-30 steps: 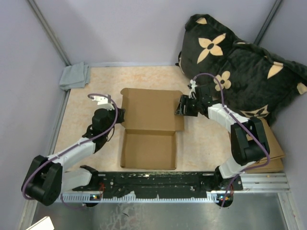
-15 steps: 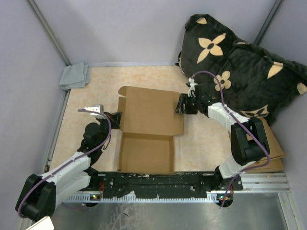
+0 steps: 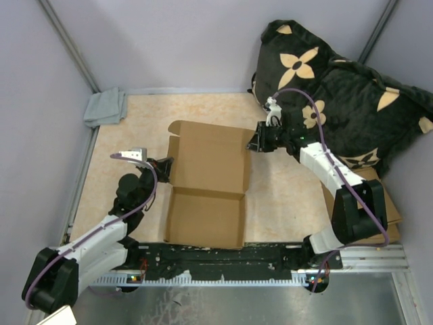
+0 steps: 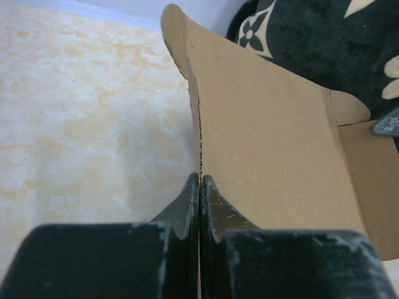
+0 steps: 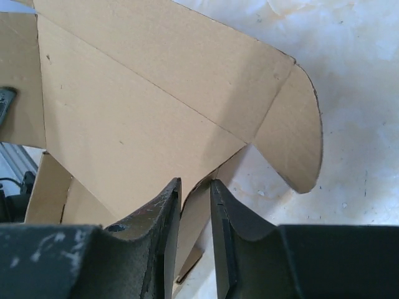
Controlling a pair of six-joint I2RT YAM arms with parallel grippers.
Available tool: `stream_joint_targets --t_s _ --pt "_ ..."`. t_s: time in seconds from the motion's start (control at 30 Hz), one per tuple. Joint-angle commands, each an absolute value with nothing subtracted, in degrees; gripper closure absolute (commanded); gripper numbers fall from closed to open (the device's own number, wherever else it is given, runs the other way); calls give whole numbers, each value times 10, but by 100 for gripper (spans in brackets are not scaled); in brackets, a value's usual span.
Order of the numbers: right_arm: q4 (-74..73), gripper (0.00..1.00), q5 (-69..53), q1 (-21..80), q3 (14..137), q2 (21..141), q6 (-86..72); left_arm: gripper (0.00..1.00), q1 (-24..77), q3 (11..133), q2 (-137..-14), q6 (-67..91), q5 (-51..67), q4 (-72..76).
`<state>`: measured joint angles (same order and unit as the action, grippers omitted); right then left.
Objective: Fold the paper box
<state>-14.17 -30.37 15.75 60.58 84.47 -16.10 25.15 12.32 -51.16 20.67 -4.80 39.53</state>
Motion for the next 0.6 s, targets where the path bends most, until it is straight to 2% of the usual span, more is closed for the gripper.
stream_joint_targets --t_s 0.0,0.4,0.57 --pt "-147 73 -341 162 648 836 -166 100 256 121 -487 199 0 445" --pt "-274 72 -243 177 714 862 -131 100 257 111 -459 188 8 459" --pt "-301 72 -240 177 723 869 -117 100 259 104 -450 182 10 467"
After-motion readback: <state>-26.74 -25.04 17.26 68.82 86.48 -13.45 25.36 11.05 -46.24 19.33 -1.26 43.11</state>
